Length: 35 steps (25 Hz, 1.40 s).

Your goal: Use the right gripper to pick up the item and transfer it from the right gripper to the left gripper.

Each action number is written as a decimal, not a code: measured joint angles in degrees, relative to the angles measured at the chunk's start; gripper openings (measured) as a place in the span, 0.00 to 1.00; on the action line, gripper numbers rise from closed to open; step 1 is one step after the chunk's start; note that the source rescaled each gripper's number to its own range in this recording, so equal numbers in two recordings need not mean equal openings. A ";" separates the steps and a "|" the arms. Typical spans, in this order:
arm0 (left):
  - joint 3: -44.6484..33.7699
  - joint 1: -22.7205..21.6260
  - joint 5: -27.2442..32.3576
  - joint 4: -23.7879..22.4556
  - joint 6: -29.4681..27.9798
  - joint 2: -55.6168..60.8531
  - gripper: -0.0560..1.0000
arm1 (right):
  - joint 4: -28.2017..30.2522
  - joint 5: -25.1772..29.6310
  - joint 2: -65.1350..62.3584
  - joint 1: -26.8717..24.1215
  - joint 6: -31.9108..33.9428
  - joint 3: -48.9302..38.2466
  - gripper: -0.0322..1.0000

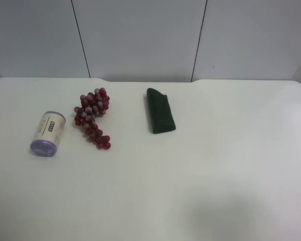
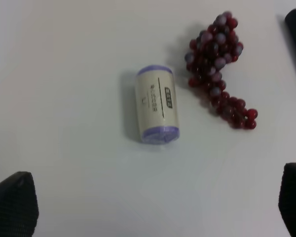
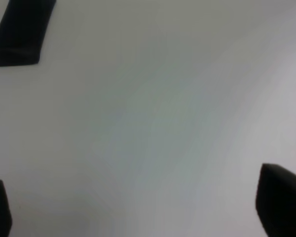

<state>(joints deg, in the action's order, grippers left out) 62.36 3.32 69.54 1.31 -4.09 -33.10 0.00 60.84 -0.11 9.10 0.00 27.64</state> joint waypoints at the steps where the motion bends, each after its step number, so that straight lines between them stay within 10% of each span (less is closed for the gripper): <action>1: 0.00 0.00 0.02 0.00 0.00 1.41 0.99 | 0.00 0.00 0.00 0.00 0.00 0.00 1.00; 15: -1.64 0.00 0.16 0.00 0.00 15.79 0.99 | 0.00 0.00 0.00 0.00 0.00 0.00 1.00; 35: -31.07 0.00 -4.75 4.88 2.89 33.37 0.99 | 0.00 0.00 0.00 0.00 0.00 0.00 1.00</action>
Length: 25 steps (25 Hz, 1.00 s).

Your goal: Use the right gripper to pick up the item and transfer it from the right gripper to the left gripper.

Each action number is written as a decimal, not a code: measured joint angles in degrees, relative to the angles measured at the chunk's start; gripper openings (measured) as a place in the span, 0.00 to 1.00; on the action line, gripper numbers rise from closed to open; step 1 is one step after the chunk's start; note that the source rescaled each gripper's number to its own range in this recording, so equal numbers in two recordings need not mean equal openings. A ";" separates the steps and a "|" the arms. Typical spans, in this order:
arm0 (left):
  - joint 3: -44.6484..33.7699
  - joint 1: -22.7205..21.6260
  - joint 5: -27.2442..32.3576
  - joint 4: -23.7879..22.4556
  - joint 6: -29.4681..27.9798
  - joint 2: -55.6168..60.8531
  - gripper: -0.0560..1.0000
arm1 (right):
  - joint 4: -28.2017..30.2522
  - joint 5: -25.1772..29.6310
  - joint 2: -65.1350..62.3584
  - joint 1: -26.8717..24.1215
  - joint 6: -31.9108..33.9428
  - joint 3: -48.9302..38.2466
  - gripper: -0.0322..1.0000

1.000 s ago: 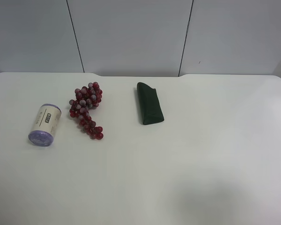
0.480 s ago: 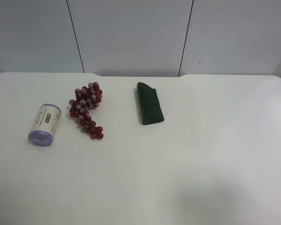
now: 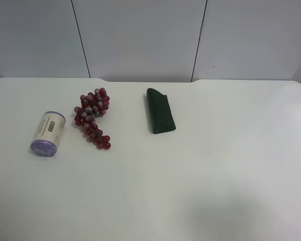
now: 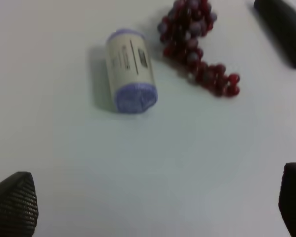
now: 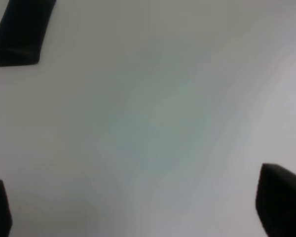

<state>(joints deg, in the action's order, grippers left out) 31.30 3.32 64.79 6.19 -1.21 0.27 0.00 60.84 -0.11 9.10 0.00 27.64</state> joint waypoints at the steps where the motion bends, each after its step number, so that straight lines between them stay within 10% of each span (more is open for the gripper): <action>1: -0.53 0.00 -0.20 0.20 0.50 0.00 0.99 | 0.00 0.00 0.00 0.00 0.00 0.00 1.00; 25: -2.33 -4.25 -4.18 1.51 5.31 0.06 0.99 | 0.00 0.00 0.00 0.00 0.00 0.00 1.00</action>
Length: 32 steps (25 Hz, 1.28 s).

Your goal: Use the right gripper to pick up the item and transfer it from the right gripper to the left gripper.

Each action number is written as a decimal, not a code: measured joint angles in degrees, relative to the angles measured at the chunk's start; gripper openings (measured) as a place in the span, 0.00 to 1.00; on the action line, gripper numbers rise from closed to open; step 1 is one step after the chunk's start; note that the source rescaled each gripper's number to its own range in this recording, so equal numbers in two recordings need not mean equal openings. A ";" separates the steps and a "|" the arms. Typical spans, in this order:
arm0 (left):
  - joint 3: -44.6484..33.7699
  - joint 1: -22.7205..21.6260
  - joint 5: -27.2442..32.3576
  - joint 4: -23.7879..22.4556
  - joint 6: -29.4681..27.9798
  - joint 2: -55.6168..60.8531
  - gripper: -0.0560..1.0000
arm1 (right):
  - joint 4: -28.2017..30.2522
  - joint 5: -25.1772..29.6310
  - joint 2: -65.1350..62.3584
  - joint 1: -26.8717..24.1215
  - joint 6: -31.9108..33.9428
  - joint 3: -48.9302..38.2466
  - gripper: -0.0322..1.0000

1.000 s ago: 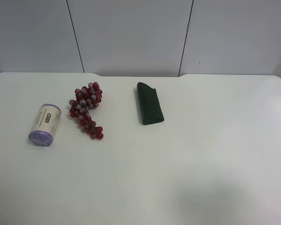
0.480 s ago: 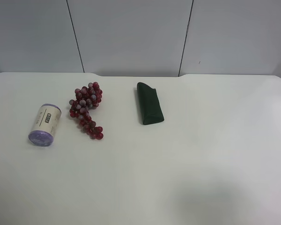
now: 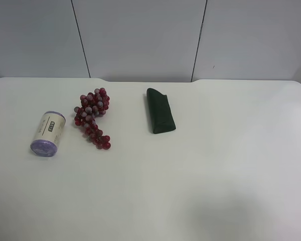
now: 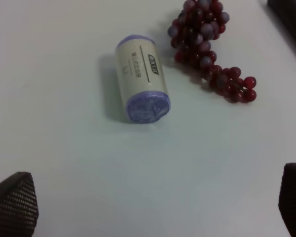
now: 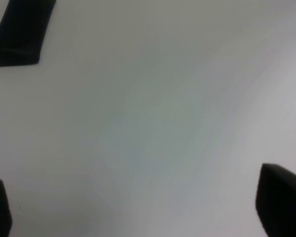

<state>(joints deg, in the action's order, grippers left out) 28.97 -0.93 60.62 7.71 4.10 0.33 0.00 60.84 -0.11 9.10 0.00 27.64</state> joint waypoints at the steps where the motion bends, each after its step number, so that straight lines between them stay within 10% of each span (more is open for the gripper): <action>1: 0.00 -1.06 0.00 0.51 0.61 0.00 0.99 | 0.00 0.00 0.00 0.00 0.00 0.00 1.00; 32: 0.00 -5.05 0.00 3.71 4.97 0.00 0.99 | 0.00 0.00 0.00 0.00 0.00 0.00 1.00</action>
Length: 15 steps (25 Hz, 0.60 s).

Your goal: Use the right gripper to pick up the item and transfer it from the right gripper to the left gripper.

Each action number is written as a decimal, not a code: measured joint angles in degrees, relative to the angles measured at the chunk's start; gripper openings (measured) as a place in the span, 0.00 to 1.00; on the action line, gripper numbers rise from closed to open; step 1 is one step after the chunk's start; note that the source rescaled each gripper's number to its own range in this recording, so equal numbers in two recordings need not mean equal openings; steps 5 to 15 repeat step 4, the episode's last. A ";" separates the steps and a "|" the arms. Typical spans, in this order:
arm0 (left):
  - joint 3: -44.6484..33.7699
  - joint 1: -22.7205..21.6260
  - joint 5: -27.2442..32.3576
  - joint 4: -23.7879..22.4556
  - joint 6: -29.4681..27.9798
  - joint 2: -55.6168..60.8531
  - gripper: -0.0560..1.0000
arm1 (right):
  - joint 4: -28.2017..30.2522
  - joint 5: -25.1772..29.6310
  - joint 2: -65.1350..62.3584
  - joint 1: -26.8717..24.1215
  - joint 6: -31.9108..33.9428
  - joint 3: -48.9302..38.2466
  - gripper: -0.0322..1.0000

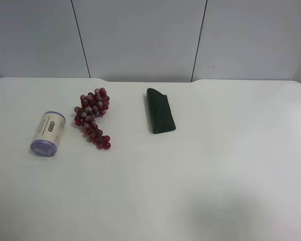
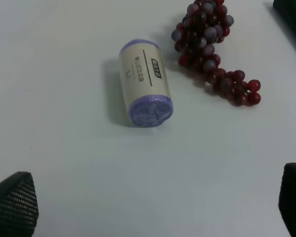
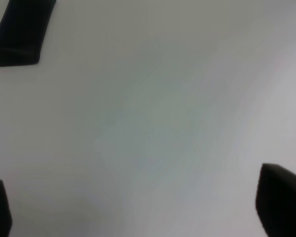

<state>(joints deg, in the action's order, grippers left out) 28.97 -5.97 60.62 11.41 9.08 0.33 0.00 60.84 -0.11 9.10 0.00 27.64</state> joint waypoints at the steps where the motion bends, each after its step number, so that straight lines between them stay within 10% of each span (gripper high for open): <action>1: 0.00 0.00 0.00 0.00 0.00 0.00 0.99 | 0.00 0.00 0.00 0.00 0.00 0.00 1.00; 15: 0.00 0.00 0.00 0.00 0.00 0.00 0.99 | 0.00 0.00 0.00 0.00 0.00 0.00 1.00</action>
